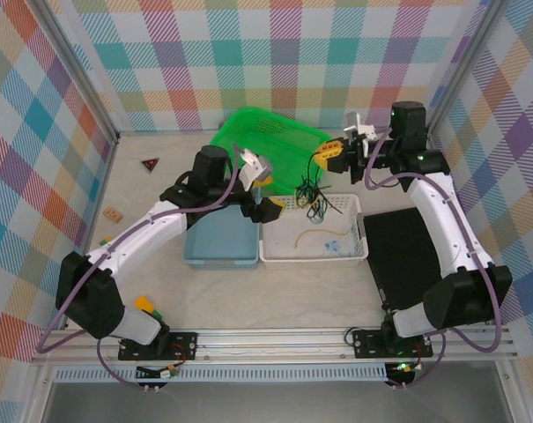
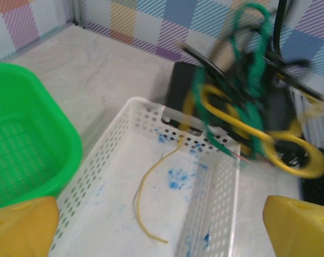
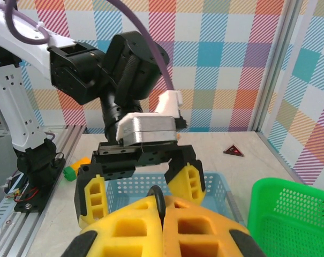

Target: Untangle the cables

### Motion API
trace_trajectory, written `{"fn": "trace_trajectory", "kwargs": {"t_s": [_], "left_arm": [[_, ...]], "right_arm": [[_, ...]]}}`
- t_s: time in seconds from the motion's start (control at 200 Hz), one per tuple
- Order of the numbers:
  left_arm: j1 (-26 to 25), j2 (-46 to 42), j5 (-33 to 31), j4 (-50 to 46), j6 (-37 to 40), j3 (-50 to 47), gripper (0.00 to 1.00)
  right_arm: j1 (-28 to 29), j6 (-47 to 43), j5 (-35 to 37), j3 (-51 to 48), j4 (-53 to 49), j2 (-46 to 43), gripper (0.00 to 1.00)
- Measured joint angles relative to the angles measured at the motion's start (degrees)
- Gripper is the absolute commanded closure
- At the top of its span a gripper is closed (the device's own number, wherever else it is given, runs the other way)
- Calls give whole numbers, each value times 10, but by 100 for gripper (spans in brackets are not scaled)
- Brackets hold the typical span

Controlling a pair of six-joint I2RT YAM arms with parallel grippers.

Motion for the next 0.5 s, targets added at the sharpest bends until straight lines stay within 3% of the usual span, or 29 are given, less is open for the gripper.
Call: {"fn": "trace_trajectory", "kwargs": {"t_s": [0.235, 0.5], "left_arm": [[-33, 9, 50, 40, -63, 8, 11], [-50, -20, 53, 53, -104, -7, 13]], "right_arm": [[11, -6, 21, -8, 2, -14, 100], [14, 6, 54, -27, 33, -21, 100]]}}
